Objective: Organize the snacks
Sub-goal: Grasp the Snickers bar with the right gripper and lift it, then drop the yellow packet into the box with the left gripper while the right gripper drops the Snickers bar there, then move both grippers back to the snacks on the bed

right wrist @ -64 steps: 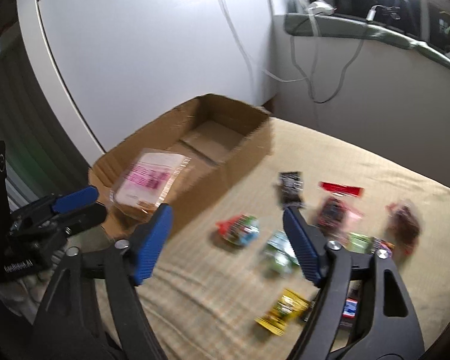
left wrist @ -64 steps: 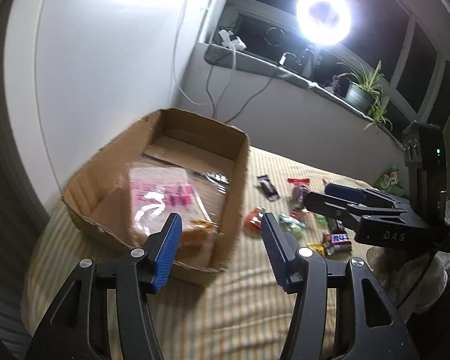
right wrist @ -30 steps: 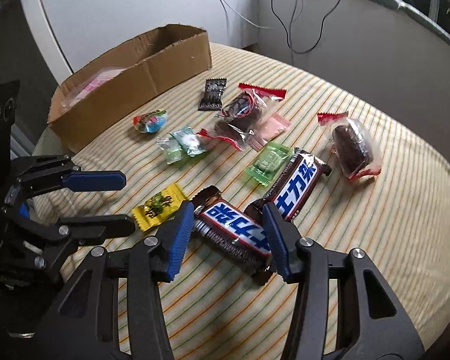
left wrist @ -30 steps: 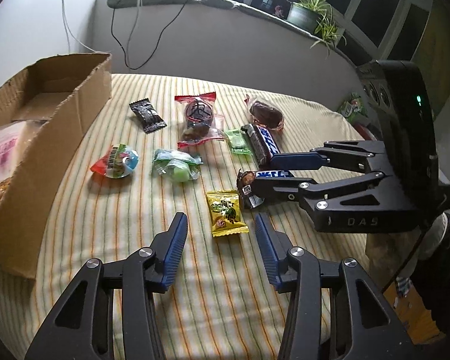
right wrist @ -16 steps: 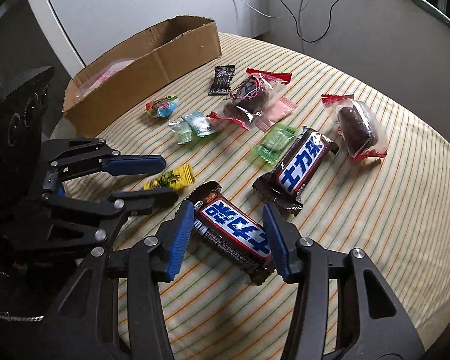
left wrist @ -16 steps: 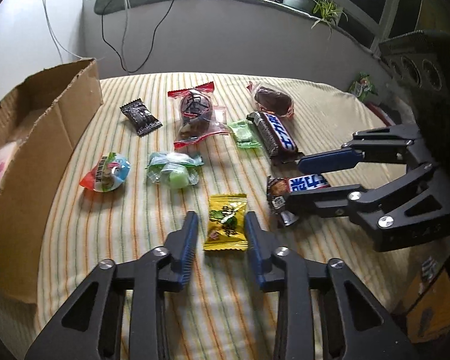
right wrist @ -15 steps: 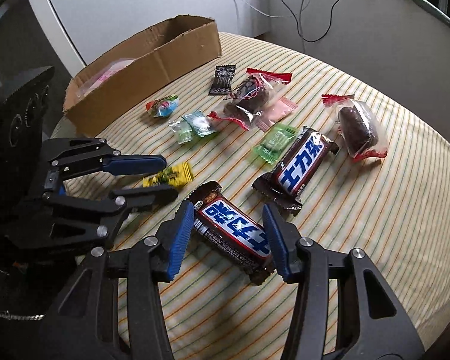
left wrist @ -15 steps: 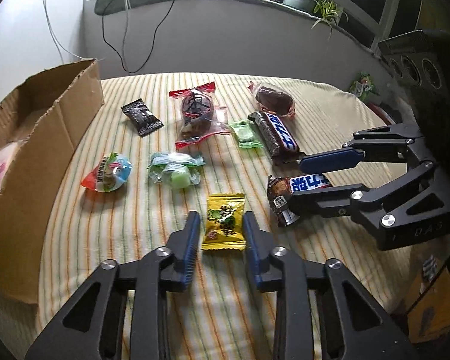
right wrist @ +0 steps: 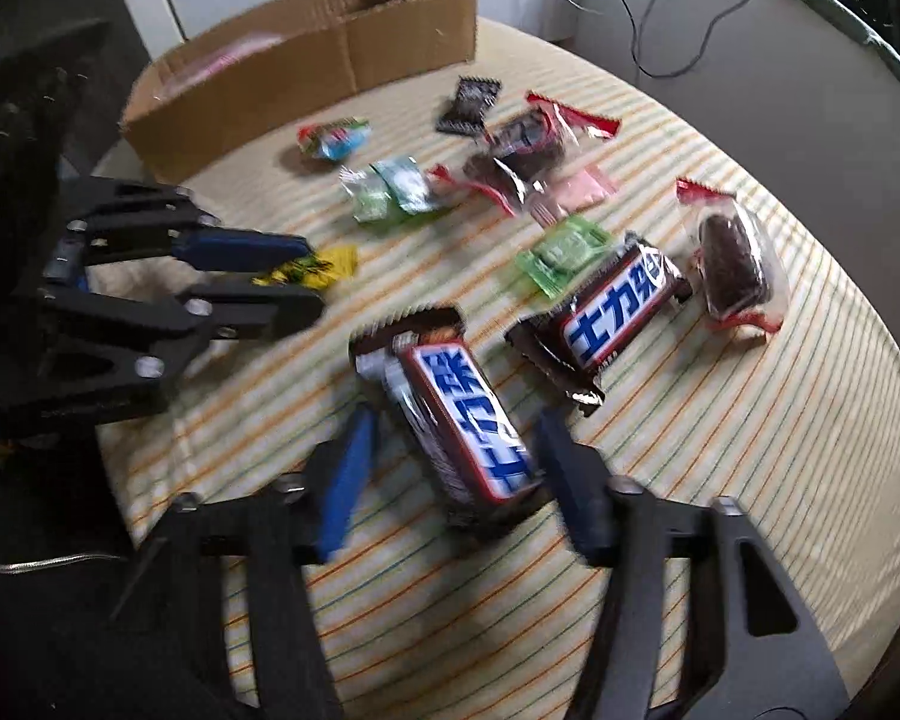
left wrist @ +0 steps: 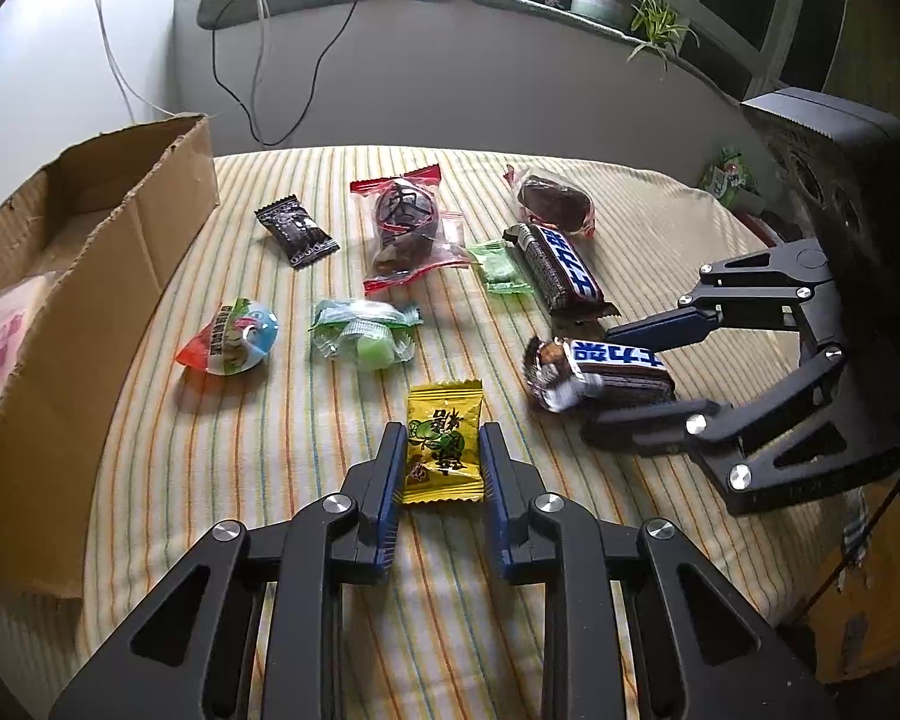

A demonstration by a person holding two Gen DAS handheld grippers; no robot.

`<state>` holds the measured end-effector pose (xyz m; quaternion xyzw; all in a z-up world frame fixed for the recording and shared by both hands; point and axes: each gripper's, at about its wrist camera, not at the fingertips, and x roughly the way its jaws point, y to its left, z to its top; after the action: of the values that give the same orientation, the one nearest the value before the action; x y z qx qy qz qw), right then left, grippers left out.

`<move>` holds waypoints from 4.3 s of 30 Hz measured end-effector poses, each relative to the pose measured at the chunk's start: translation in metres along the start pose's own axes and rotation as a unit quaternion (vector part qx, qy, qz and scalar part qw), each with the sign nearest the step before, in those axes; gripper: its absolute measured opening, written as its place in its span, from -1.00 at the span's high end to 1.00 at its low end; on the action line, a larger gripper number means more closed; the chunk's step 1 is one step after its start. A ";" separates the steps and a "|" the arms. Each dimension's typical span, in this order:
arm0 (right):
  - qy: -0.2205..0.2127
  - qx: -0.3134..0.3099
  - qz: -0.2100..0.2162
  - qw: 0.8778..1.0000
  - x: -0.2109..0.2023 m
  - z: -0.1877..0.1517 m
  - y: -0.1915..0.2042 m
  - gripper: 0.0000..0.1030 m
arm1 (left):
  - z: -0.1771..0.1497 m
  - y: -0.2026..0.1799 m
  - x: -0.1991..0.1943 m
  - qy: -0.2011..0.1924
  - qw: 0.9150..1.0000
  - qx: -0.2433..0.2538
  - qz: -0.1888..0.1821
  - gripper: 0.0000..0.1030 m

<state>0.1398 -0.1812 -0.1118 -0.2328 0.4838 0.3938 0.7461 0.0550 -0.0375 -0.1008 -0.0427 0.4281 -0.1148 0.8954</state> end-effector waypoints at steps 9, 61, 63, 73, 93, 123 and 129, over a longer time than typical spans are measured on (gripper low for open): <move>-0.044 0.063 0.000 0.997 -0.010 -0.005 0.005 0.42 | -0.004 0.010 -0.019 -0.018 1.000 -0.017 -0.003 0.57; -0.122 0.053 0.002 0.991 0.030 0.210 0.059 0.41 | 0.036 0.148 -0.080 -0.112 0.982 -0.098 0.115 0.57; -0.122 0.053 0.003 0.991 0.033 0.211 0.058 0.41 | 0.038 0.150 -0.077 -0.110 0.982 -0.100 0.115 0.56; -0.126 0.044 0.002 0.991 0.038 0.218 0.061 0.40 | 0.038 0.153 -0.073 -0.105 0.982 -0.102 0.118 0.45; -0.163 0.052 -0.026 0.985 0.003 0.203 0.066 -0.26 | 0.033 0.134 -0.099 -0.133 0.978 -0.093 0.130 0.16; -0.127 0.188 -0.105 0.968 -0.051 0.020 -0.036 -0.26 | 0.018 0.037 -0.042 -0.069 0.997 -0.044 0.012 0.21; -0.107 0.214 -0.084 0.967 -0.035 0.004 -0.045 -0.26 | 0.017 0.024 -0.016 -0.035 0.999 -0.033 -0.003 0.34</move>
<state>0.1702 -0.2170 -0.0800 -0.0639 0.4526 0.2402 0.8564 0.0628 -0.0110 -0.0818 -0.0772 0.3998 -0.1014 0.9077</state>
